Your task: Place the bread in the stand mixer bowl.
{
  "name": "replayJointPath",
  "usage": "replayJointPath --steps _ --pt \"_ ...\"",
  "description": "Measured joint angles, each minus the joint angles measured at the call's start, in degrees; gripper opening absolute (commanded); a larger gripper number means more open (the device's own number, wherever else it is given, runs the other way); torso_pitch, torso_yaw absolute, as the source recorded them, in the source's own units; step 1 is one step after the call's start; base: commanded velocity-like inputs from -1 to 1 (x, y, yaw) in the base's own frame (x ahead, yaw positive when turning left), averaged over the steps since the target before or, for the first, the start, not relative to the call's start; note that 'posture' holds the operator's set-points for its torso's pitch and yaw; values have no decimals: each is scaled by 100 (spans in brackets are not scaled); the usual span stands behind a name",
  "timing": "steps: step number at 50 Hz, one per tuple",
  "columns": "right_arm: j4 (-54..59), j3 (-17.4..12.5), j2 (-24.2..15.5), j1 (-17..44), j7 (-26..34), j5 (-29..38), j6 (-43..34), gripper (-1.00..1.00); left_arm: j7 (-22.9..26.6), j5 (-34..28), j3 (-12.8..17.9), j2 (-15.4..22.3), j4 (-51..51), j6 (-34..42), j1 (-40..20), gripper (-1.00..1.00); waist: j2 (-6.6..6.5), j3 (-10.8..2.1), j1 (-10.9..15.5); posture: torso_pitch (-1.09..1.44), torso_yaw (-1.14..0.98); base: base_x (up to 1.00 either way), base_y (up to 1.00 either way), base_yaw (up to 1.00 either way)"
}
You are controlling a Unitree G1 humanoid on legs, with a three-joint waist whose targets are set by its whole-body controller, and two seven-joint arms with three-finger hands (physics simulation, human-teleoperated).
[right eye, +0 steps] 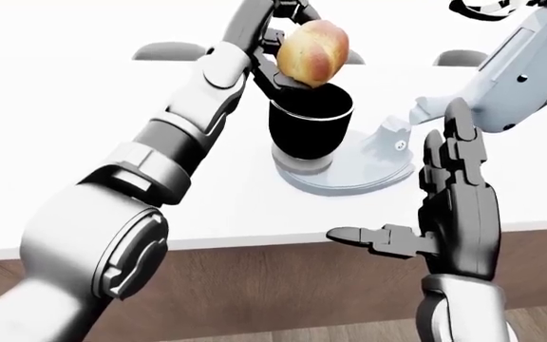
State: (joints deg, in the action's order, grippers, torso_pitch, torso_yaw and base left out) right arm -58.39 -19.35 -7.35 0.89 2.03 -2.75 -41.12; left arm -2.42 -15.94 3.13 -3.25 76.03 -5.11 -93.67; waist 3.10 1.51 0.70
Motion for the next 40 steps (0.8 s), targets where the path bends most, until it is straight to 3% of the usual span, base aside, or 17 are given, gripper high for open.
replayJointPath --steps 4,5,6,7,8,9,40 --pt "1 -34 20 -14 33 -9 19 100 -55 -59 19 -9 38 5 14 -100 4 8 1 0 0 0 0 0" --pt "4 -36 23 -17 37 -10 24 100 -68 -75 19 -7 37 4 23 -88 4 8 0 0 0 0 0 0" --pt "6 -31 25 -15 37 -6 25 100 -81 -88 24 -4 41 3 30 -57 3 7 -2 0 0 0 0 0" --pt "6 -28 25 -12 39 -3 23 100 -91 -99 31 -3 49 5 33 29 2 8 -2 0 0 0 0 0" --pt "4 -31 27 -9 44 -3 23 100 -97 -109 36 -4 56 13 31 78 2 8 0 0 0 0 0 0" --pt "4 -38 30 -4 51 -6 23 100 -102 -116 40 -3 61 23 24 100 3 10 0 0 0 0 0 0" --pt "3 95 116 110 131 196 -71 100 -58 163 233 324 -70 72 -132 100 -29 -1 -7 0 0 0 0 0"
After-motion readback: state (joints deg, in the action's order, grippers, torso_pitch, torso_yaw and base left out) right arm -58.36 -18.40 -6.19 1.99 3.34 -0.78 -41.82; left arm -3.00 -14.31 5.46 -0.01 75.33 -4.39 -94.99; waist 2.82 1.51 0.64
